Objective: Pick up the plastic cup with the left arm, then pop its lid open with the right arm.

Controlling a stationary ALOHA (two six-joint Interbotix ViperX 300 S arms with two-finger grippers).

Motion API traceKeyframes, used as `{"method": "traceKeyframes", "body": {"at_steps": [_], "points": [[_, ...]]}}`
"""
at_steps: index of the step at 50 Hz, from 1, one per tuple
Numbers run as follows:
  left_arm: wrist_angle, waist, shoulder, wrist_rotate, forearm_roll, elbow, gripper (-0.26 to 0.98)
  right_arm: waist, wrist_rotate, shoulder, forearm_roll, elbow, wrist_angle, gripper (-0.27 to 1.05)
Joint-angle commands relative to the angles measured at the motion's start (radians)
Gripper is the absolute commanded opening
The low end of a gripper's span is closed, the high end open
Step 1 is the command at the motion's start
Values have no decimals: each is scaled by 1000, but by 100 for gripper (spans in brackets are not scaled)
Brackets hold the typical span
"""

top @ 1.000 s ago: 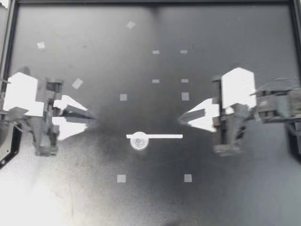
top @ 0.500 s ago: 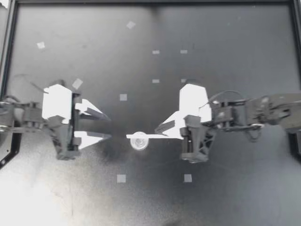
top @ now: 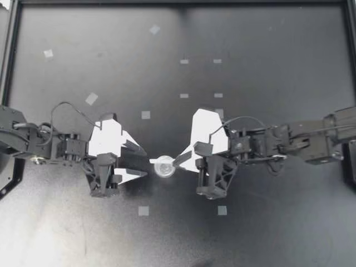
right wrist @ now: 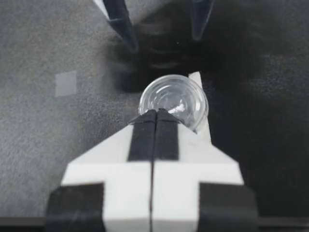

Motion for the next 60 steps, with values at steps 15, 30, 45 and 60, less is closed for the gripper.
{"method": "traceKeyframes", "body": {"at_steps": [15,30,45,60], "points": [[-11,-8,52,0,0,-48,60,6,3,29,-2,-55,-9,-7],[-35,-8,97,2,0,-71,60,5,3,43,-2,-52,-5,-7],[-72,-8,120,0,0,-86,60,3,3,49,0,-43,-2,-7],[-71,-8,133,0,0,-101,60,3,5,57,0,-29,2,-7]]}}
